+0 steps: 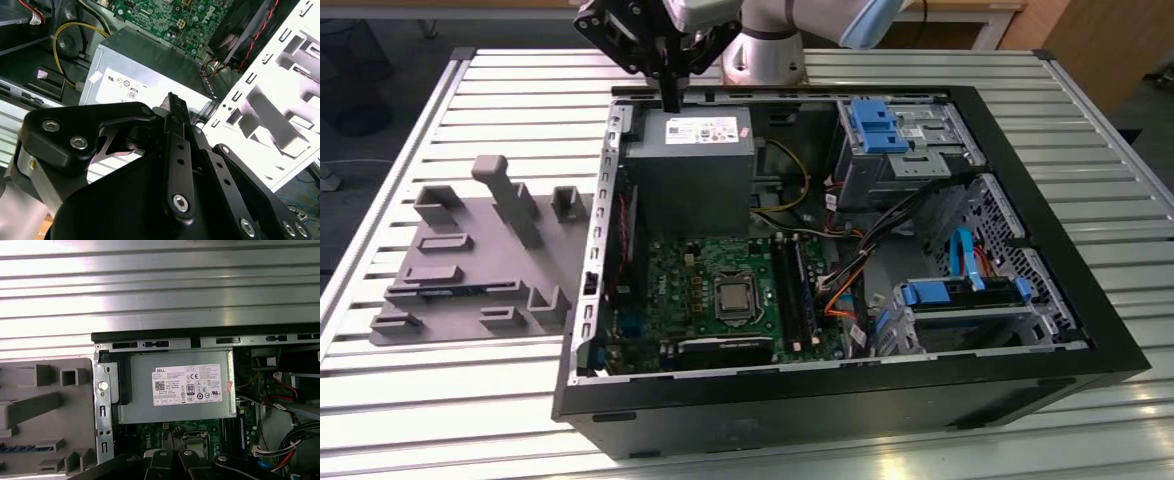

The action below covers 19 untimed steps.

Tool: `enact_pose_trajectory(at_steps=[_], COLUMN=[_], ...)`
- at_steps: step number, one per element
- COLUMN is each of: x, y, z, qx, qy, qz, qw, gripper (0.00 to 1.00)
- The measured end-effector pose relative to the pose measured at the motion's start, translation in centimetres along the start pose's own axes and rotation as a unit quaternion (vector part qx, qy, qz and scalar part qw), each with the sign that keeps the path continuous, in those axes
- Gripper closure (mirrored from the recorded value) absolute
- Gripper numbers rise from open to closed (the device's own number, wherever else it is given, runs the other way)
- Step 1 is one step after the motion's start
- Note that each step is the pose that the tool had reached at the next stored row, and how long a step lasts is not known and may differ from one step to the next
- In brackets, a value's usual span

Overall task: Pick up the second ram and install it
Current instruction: 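Reach for the second ram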

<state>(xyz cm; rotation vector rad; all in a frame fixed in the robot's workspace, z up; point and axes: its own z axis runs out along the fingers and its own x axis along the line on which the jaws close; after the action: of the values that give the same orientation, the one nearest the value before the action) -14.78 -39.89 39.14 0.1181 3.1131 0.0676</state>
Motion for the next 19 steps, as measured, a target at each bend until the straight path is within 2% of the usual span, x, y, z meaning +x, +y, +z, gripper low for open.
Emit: enact_pose_trajectory(at_steps=[19], x=[0.88], y=[-0.07], z=[0.07], qx=[0.0], qy=[0.0], qz=[0.0], qw=[1.0], gripper=[0.89])
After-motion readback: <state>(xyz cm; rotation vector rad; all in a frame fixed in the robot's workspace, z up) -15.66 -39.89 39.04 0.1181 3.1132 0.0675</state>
